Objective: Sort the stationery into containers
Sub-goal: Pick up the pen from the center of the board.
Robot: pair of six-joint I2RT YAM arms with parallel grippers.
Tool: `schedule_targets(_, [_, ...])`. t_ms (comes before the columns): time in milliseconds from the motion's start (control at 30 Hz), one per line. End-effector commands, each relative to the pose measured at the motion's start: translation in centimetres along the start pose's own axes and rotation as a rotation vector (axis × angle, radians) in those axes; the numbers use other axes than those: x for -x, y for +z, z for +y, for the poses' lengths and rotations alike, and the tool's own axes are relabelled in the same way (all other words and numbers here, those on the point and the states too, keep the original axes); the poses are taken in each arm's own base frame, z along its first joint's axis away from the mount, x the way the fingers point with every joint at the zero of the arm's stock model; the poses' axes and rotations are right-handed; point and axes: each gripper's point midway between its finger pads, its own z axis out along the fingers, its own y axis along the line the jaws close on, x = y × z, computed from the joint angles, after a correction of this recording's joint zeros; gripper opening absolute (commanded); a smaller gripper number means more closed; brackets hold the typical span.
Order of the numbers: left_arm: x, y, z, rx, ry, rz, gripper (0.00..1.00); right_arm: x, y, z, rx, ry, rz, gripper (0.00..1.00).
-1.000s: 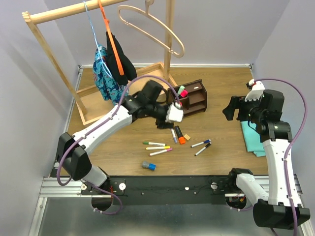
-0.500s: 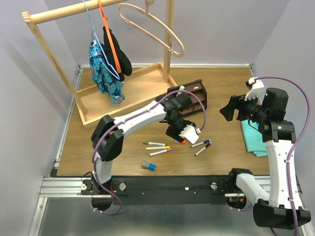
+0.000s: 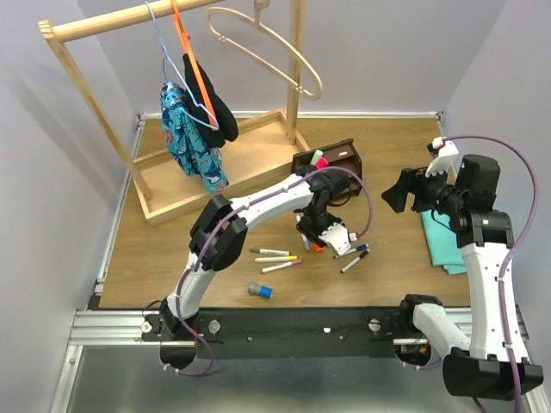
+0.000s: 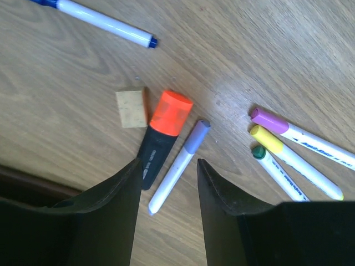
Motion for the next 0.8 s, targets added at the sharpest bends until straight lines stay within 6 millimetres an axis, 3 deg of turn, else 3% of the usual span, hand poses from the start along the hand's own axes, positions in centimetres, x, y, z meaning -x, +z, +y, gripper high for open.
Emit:
schedule_targets(0, [-1.4, 1.2, -0.8, -0.074, 0.001, 0.034, 0.51, 0.3, 0.1, -0.3, -0.011, 0.008, -0.024, 0.9])
schedule_targets(400, [-2.9, 4.2, 0.3, -0.082, 0.002, 0.036, 0.52, -1.2, 0.0, -0.6, -0.03, 0.013, 0.014, 0.9])
schedule_targets(767, [-2.9, 5.2, 1.0, -0.063, -0.01, 0.026, 0.51, -1.8, 0.3, -0.7, -0.026, 0.019, 0.027, 0.9])
